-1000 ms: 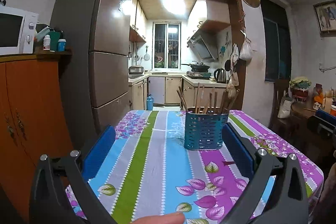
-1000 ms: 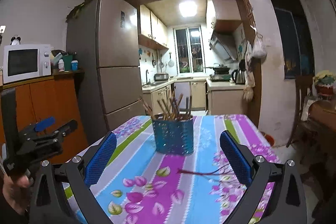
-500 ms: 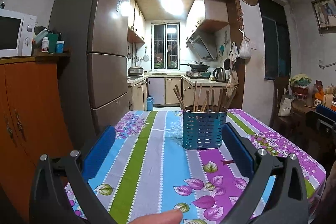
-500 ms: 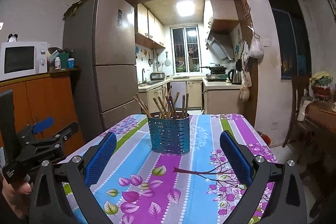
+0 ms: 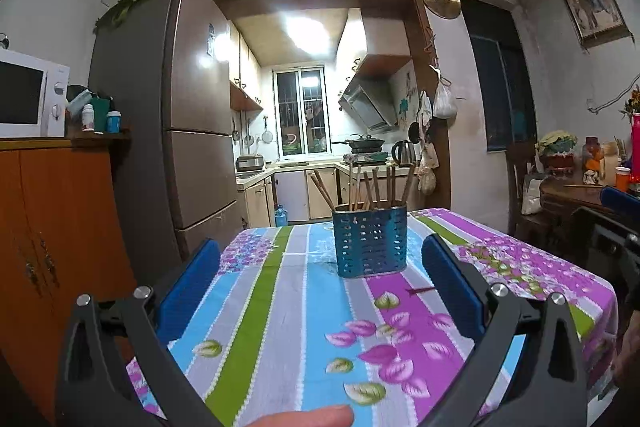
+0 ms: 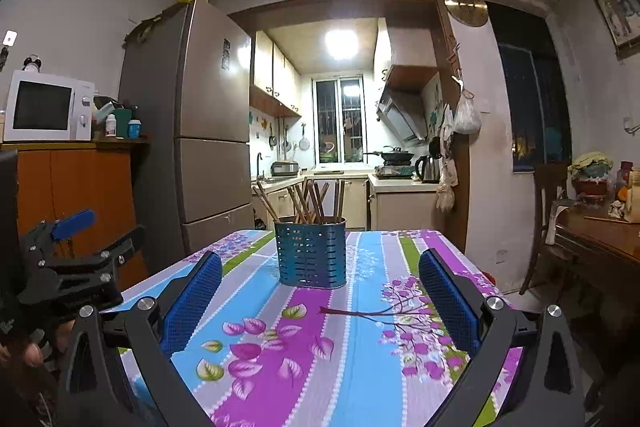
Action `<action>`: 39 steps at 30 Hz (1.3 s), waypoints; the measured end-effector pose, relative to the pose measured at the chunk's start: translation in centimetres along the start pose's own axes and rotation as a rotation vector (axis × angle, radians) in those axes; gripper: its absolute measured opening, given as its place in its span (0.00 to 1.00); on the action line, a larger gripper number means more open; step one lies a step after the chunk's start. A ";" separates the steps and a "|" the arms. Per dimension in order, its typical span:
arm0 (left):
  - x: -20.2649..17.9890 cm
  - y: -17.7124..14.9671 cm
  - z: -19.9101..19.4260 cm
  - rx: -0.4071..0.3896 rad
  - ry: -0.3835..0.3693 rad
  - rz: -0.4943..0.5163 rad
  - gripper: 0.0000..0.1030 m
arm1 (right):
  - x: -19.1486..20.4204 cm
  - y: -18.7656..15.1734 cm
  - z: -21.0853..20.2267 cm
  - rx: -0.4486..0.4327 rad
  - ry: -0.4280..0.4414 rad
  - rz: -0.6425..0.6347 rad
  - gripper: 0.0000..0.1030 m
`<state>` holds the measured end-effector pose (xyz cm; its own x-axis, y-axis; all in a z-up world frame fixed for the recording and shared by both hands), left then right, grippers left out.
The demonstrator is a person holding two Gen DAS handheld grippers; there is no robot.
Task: Organize utensils
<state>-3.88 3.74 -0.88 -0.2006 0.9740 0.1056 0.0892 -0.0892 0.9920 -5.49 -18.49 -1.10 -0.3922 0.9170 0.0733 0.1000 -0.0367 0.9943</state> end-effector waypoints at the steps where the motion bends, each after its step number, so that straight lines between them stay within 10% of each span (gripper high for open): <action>1: 0.1 -0.2 -0.7 0.003 -0.005 -0.003 0.95 | 0.2 -0.1 -0.6 -0.001 -0.005 -0.002 0.95; 39: -0.6 -1.1 -8.4 -0.054 -0.023 0.004 0.95 | 2.9 -0.9 -8.4 -0.027 -0.026 -0.016 0.96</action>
<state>-12.07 1.50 -1.46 -0.1783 0.9780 0.1087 0.0368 -0.1037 0.9939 -14.45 -19.10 -1.10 -0.3694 0.9276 0.0555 0.0687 -0.0323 0.9971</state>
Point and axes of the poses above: each gripper's, at about its wrist camera, not at the fingertips, and z roughly the way its jaws point, x to its left, y to its top, the point moved 1 cm from there along z, roughly the way its jaws point, and after that the axes turned 12 degrees about y, right-handed, at the moved point
